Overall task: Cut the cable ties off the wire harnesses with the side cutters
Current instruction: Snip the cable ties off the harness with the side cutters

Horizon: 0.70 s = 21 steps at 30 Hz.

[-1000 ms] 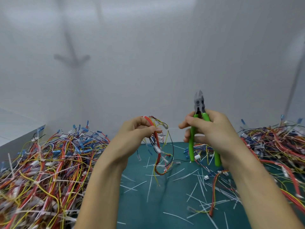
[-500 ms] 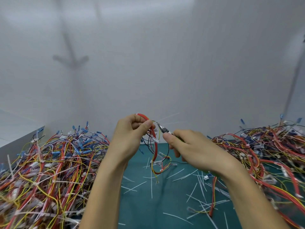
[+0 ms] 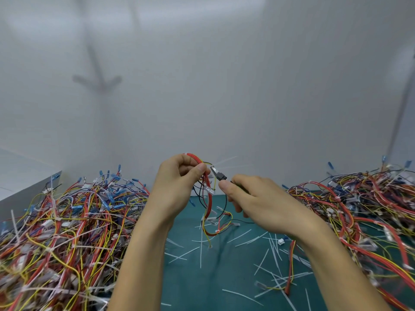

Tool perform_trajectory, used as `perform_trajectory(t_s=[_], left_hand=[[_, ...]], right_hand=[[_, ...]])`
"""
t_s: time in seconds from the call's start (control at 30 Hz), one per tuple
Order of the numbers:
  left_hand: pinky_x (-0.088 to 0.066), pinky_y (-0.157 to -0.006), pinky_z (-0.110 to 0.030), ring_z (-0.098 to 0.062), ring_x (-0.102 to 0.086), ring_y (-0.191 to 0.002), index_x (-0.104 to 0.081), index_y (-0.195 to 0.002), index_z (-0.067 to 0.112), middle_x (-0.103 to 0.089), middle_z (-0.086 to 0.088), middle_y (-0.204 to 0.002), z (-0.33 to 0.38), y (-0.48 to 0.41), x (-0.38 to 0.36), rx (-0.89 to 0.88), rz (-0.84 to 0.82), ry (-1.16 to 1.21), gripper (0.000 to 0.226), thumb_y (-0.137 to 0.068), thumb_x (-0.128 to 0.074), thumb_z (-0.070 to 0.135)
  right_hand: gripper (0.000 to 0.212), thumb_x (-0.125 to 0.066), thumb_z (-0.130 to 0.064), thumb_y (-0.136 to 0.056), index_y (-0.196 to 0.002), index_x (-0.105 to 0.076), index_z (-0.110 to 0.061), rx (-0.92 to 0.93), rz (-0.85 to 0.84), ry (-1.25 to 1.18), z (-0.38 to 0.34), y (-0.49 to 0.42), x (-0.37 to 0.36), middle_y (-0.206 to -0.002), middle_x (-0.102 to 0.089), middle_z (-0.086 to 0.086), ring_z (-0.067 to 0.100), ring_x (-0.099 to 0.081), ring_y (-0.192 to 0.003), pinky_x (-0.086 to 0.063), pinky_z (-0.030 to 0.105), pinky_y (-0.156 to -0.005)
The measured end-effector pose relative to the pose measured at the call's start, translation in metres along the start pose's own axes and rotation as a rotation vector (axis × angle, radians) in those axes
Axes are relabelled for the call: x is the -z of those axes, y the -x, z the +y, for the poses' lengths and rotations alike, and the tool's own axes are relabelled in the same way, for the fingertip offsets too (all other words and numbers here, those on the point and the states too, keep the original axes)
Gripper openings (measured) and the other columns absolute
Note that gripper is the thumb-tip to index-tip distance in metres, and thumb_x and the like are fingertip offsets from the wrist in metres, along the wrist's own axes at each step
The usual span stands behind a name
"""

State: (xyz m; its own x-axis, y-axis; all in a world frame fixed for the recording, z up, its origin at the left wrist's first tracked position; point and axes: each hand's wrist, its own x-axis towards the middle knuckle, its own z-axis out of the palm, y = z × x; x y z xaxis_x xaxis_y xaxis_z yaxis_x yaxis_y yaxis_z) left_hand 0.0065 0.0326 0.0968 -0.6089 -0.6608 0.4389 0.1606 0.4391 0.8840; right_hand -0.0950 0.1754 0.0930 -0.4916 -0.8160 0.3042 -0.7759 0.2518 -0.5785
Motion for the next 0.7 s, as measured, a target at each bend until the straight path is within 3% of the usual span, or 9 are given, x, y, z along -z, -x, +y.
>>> perform_trajectory(t_s=[0.3, 0.4, 0.53, 0.7], left_hand=[[-0.053, -0.072, -0.019, -0.006, -0.065, -0.068, -0.065, -0.087, 0.004, -0.074, -0.009, -0.077, 0.0020, 0.0015, -0.0015, 0.002, -0.027, -0.010, 0.007, -0.091, -0.065, 0.009], [-0.052, -0.069, -0.017, -0.005, -0.065, -0.066, -0.065, -0.083, 0.008, -0.072, -0.005, -0.072, 0.0026, 0.0019, -0.0020, -0.010, -0.044, -0.007, 0.008, -0.091, -0.065, 0.007], [-0.051, -0.067, -0.013, -0.003, -0.065, -0.064, -0.064, -0.083, 0.009, -0.071, 0.002, -0.067, 0.0023, 0.0020, -0.0002, -0.007, -0.063, 0.032, 0.009, -0.091, -0.065, 0.006], [-0.051, -0.071, -0.017, -0.007, -0.065, -0.069, -0.065, -0.086, 0.007, -0.073, -0.007, -0.077, 0.0032, 0.0024, -0.0005, -0.002, -0.060, 0.060, 0.005, -0.090, -0.066, 0.007]], right_hand=[[0.058, -0.033, -0.064, -0.094, -0.082, -0.058, -0.013, 0.009, 0.004, -0.004, 0.0023, -0.0020, -0.0019, -0.080, -0.067, 0.010, 0.030, -0.061, -0.077, -0.050, 0.047, -0.075], [0.051, -0.037, -0.060, -0.096, -0.075, -0.058, -0.019, -0.002, -0.009, -0.035, 0.0038, -0.0027, -0.0027, -0.068, -0.063, -0.002, 0.018, -0.058, -0.063, -0.055, 0.047, -0.075], [0.046, -0.041, -0.056, -0.098, -0.069, -0.057, -0.024, -0.014, -0.034, -0.118, 0.0046, -0.0040, -0.0032, -0.056, -0.060, -0.017, 0.000, -0.055, -0.050, -0.053, 0.038, -0.068], [0.046, -0.042, -0.052, -0.100, -0.071, -0.058, -0.020, 0.000, -0.041, -0.207, 0.0039, -0.0049, -0.0031, -0.055, -0.060, -0.008, 0.003, -0.056, -0.048, -0.049, 0.025, -0.054]])
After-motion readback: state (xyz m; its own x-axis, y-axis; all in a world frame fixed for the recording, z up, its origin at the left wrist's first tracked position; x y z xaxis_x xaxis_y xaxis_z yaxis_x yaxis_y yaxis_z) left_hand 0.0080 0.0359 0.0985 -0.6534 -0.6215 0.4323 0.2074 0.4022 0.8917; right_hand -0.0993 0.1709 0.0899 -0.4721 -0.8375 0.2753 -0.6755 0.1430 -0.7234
